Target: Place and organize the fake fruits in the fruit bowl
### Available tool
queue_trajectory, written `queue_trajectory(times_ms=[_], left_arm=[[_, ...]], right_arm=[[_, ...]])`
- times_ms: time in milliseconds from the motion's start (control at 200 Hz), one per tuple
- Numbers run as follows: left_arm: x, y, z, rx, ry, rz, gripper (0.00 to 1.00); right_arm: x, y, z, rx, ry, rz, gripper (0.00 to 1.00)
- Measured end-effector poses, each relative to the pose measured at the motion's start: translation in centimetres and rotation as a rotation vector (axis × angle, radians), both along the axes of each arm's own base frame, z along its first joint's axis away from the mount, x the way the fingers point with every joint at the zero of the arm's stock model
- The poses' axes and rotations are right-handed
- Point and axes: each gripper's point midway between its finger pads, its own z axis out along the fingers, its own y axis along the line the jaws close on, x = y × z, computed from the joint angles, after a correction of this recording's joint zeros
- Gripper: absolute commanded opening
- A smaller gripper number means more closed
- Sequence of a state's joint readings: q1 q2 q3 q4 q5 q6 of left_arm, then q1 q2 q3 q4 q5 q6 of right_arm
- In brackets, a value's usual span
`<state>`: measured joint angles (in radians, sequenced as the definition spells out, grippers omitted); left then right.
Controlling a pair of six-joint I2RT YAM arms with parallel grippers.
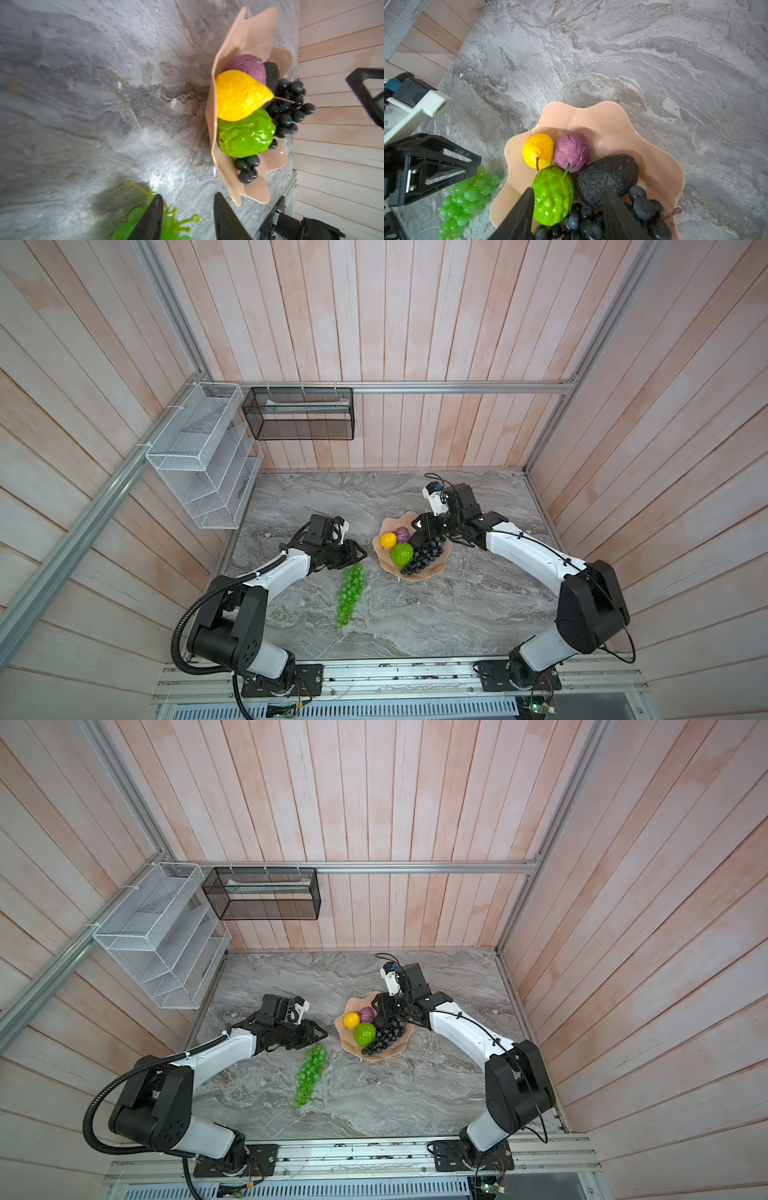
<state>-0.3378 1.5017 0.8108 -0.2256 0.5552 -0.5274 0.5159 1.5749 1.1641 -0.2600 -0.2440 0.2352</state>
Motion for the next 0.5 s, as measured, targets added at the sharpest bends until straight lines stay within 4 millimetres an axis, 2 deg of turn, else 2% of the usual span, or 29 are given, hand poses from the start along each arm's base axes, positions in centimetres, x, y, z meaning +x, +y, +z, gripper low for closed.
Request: queue_trajectory(times_ms=[165, 305, 500], left_arm=[[-1.6, -2.2, 0.0, -0.006, 0.006, -0.074, 0.41], [-1.9, -2.0, 0.1, -0.002, 0.016, -0.073, 0.42], [-2.4, -1.9, 1.8, -0.018, -0.006, -0.070, 0.42]], right_arm=[[0.2, 0.6, 0.1, -0.005, -0.002, 0.006, 0.53], [0.0, 1.1, -0.5, -0.012, 0.009, 0.017, 0.53], [-0.4, 1.5, -1.0, -0.021, 0.021, 0.028, 0.53]])
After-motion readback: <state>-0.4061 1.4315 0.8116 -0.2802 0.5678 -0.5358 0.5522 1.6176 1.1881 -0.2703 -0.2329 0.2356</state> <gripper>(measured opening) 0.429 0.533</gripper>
